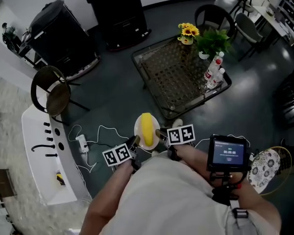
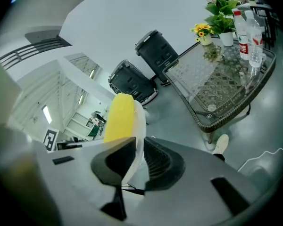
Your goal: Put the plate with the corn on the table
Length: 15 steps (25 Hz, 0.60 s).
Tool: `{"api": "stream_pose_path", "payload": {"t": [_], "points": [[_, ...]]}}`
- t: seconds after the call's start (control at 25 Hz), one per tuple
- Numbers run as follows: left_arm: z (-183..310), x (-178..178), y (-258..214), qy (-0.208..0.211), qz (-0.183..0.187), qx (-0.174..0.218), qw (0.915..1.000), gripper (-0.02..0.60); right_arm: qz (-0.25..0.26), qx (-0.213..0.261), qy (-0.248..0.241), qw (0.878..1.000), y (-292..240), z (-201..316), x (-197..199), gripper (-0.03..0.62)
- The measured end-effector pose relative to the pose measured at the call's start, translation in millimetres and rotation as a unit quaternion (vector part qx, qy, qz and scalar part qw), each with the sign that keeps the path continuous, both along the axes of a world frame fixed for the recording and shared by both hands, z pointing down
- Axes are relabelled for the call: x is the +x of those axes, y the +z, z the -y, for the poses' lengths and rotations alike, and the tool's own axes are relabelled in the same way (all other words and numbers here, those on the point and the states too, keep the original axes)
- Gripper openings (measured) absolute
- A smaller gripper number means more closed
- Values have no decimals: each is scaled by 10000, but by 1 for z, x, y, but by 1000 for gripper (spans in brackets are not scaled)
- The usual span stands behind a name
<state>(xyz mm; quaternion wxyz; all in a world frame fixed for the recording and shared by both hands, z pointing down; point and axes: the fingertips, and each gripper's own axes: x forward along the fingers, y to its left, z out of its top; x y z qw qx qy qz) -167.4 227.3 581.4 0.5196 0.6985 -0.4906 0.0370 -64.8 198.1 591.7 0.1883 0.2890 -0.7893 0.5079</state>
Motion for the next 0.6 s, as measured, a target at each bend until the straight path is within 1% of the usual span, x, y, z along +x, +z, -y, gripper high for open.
{"api": "stream_pose_path", "payload": {"t": [0.28, 0.6], "points": [[-2, 1, -4, 36, -89, 41, 9999, 41, -69, 36, 44, 10000, -4, -3, 1, 58], [-4, 1, -5, 74, -86, 96, 9999, 40, -14, 82, 113, 9999, -6, -6, 1, 58]]}}
